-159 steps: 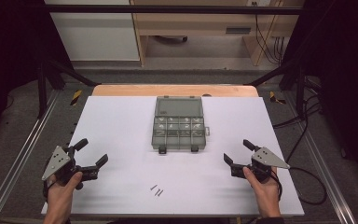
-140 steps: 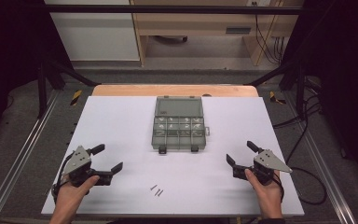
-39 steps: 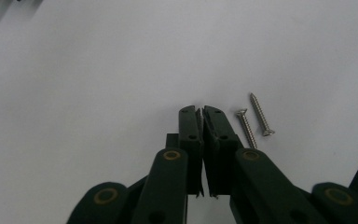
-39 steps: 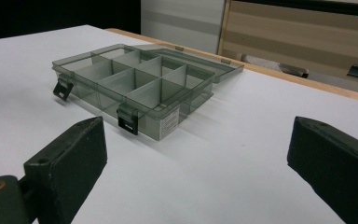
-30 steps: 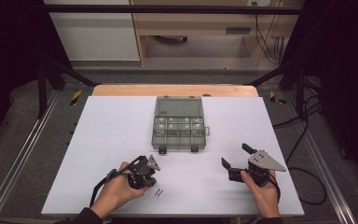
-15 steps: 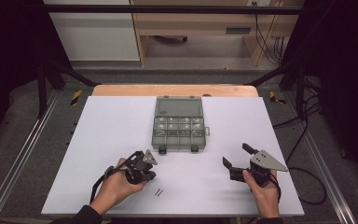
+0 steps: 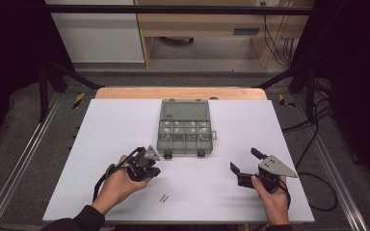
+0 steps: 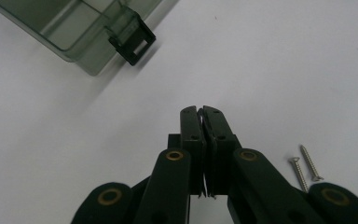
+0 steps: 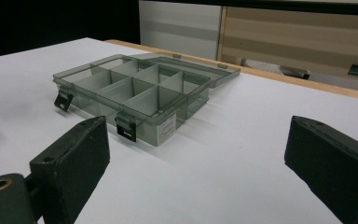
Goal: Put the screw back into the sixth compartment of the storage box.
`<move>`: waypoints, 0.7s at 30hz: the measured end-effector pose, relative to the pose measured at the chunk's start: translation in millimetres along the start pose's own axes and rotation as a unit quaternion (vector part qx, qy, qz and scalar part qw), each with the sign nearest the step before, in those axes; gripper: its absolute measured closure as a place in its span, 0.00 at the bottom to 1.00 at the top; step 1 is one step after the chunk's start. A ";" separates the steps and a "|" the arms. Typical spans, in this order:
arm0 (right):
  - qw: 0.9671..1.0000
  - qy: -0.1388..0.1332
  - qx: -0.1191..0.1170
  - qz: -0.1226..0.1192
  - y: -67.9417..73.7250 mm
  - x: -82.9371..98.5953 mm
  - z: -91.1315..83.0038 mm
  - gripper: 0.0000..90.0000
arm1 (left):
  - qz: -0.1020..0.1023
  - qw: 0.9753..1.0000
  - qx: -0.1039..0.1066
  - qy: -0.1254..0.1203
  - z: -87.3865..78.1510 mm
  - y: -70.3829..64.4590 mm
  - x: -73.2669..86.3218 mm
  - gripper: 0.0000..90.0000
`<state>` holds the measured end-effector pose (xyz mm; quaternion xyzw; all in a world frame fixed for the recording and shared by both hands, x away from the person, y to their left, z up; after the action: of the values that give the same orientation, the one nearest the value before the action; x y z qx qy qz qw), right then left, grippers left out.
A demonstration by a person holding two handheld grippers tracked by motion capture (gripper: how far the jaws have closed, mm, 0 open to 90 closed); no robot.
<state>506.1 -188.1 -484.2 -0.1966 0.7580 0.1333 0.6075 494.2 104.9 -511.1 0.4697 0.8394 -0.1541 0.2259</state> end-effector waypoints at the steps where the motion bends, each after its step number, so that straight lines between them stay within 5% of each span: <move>1: 1.000 0.000 0.000 -0.001 0.1 -0.2 -0.4 0.07 | -0.002 1.000 -0.002 -0.001 -1.5 1.7 -1.1 0.98; 21: 1.000 -0.003 0.004 0.002 -0.6 -0.1 0.2 0.07 | -0.010 0.998 -0.020 -0.052 -13.6 14.8 -30.4 0.98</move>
<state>506.6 -188.5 -484.1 -0.1923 0.7573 0.1324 0.6099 517.7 97.0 -484.3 0.4481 0.8339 -0.1639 0.2773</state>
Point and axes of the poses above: each handheld gripper's, and its own axes: z roughly forward along the jaws, x roughly out of its underside, y roughly to its left, the point moved 10 cm from there along z, roughly forward along the jaws, and after that the axes turned 5 degrees about x, right-handed, at the moved point
